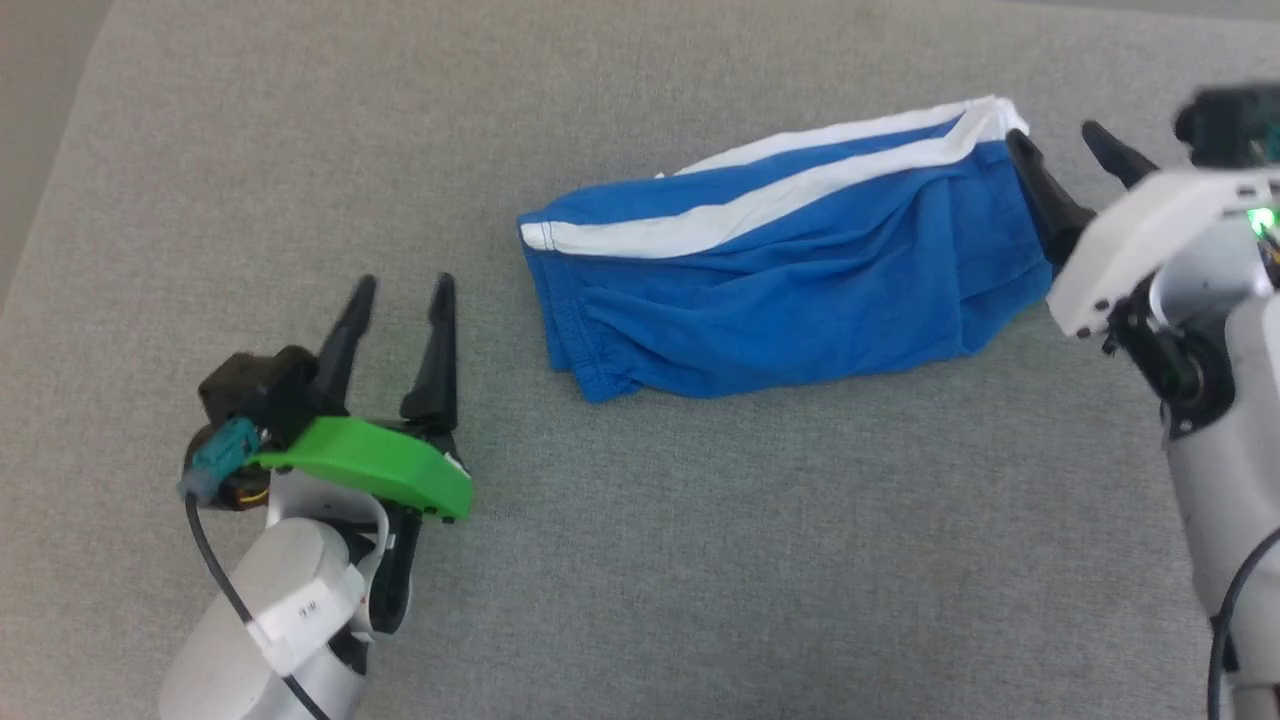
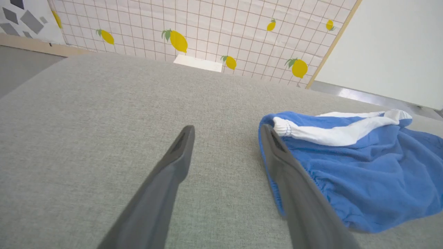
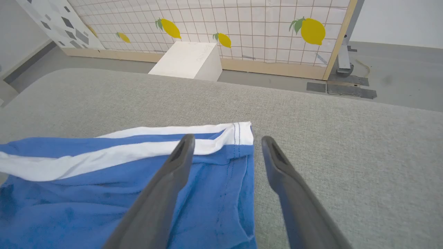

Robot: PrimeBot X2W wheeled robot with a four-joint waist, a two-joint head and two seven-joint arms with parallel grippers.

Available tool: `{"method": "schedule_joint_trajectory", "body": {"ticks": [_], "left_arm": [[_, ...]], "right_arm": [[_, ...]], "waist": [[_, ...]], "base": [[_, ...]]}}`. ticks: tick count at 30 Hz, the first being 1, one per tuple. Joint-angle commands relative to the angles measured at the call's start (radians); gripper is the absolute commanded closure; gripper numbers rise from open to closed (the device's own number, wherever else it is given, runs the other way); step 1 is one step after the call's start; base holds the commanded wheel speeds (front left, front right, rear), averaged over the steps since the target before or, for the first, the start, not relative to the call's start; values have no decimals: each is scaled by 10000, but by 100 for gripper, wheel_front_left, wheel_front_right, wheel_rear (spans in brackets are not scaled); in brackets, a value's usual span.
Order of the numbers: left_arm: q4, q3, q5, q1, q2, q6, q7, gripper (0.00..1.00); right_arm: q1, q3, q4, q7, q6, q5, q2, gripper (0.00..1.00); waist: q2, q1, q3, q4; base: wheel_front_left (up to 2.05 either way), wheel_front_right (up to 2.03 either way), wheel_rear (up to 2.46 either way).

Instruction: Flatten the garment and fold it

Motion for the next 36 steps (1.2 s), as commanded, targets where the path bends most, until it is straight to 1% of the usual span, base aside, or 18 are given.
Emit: {"method": "schedule_joint_trajectory", "body": {"ticks": [1, 3, 5, 10, 13, 17, 22, 26, 27, 28, 29, 30, 32, 36], "left_arm": [[140, 80, 348, 59, -61, 41, -300, 0], [266, 255, 710, 83, -227, 18, -516, 0], [270, 528, 1187, 44, -411, -124, -565, 0], [-220, 1552, 2620, 188, -1200, -625, -574, 0], [-411, 1988, 3310, 319, -1675, -938, -576, 0], [-511, 2455, 3897, 381, -2177, -1397, -577, 0], [-531, 2924, 4366, 433, -2576, -1862, -577, 0], [-433, 3133, 4507, 488, -2749, -2110, -577, 0], [-406, 3169, 4520, 504, -2774, -2155, -577, 0], [-369, 3192, 4532, 521, -2794, -2201, -577, 0], [-294, 3191, 4527, 549, -2814, -2268, -578, 0], [-231, 3183, 4517, 568, -2826, -2324, -578, 0], [-115, 3137, 4553, 616, -2843, -2430, -578, 0], [27, 2956, 4638, 751, -2860, -2587, -578, 0]], "right_arm": [[221, -247, -99, -278, -15, -111, 198, 0], [419, -621, -128, -538, -15, -278, 474, 0], [514, -928, -82, -617, -15, -505, 703, 0], [265, -1805, 392, -171, -15, -1282, 1130, 0], [-109, -2332, 898, 434, -15, -1692, 1413, 0], [-587, -2652, 1455, 1271, -15, -2247, 1644, 0], [-843, -2676, 2086, 2650, -15, -3001, 1785, 0], [-718, -2592, 2168, 3576, -15, -3228, 1866, 0], [-669, -2595, 2131, 3694, -15, -3182, 1890, 6], [-611, -2582, 2088, 3794, -15, -3163, 1903, 18], [-536, -2561, 2012, 3865, -15, -3162, 1909, 18], [-492, -2555, 1912, 3837, -15, -3163, 1910, 0], [-444, -2580, 1648, 3588, -15, -3140, 1907, 0], [-373, -2687, 1119, 2649, -15, -3076, 1856, 0]], "waist": [[0, 0, -169, -41], [0, 0, -192, -25], [0, 0, -167, 1], [0, 0, 39, 88], [0, 0, 170, 161], [0, 0, 310, 273], [0, 0, 387, 395], [0, 0, 365, 437], [0, 0, 356, 436], [0, 0, 346, 434], [0, 0, 331, 426], [0, 0, 321, 409], [0, 0, 298, 355], [0, 0, 154, 278]], "base": [[0, 0, 0], [0, 0, 0], [0, 0, 0], [0, 0, 0], [0, 0, 0], [0, 0, 0], [0, 0, 0], [0, 0, 0], [0, 0, 0], [0, 0, 0], [0, 0, 0], [0, 0, 0], [0, 0, 0], [0, 0, 0]]}}
